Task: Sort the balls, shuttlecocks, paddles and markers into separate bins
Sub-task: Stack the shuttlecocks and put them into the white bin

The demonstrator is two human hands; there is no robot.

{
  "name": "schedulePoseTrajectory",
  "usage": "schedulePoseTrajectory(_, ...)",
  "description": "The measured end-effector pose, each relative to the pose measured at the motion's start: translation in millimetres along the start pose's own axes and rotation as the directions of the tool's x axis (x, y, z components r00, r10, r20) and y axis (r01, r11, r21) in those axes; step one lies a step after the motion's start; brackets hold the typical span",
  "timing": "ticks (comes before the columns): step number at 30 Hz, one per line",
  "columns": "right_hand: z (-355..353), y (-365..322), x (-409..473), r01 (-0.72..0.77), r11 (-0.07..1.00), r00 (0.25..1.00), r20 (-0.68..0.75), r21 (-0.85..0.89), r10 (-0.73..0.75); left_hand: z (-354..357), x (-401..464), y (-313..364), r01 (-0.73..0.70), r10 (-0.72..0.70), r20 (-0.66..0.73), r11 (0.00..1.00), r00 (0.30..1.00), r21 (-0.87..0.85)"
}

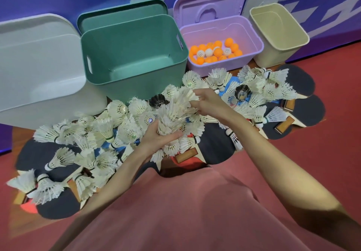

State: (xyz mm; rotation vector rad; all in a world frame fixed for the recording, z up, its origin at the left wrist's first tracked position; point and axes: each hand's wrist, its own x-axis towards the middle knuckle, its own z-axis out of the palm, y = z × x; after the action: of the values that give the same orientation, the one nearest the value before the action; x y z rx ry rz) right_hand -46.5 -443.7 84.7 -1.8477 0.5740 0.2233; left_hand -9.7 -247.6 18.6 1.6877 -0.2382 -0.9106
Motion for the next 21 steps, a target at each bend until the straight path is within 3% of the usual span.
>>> schedulePoseTrajectory(3, 8.4, -7.1, 0.3, 0.107, 0.994, 0.994, -0.025, -0.027, -0.107, -0.1, 5.0, -2.6, 0.051, -0.051, -0.001, 0.998, 0.999, 0.024)
schedulePoseTrajectory(6, 17.0, -11.8, 4.5, 0.204, 0.979, 0.975, -0.086, -0.01, -0.204, 1.7, 5.5, -0.6, 0.039, -0.039, -0.009, 0.997, 0.999, -0.071)
schedulePoseTrajectory(14, 10.4, -6.7, 11.4, 0.22, 0.961, 0.966, -0.174, 0.166, -0.191, -8.3, 1.1, 13.7, -0.036, 0.036, -0.003, 0.978, 0.999, -0.205)
schedulePoseTrajectory(16, 8.8, 13.4, 16.1, 0.228, 0.97, 0.949, -0.241, 0.079, -0.203, -13.2, -0.7, 11.6, -0.046, 0.043, -0.018, 0.973, 0.999, -0.226)
schedulePoseTrajectory(18, 9.7, 44.0, 20.3, 0.142, 0.985, 0.945, -0.281, -0.102, -0.165, -17.9, -2.8, 10.8, -0.051, 0.046, -0.026, 0.972, 0.999, -0.23)
schedulePoseTrajectory(21, 17.7, 91.4, 23.3, -0.136, 0.927, 0.985, -0.151, -0.35, 0.087, -21.5, -6.8, 12.8, -0.058, 0.051, -0.038, 0.976, 0.998, -0.211)
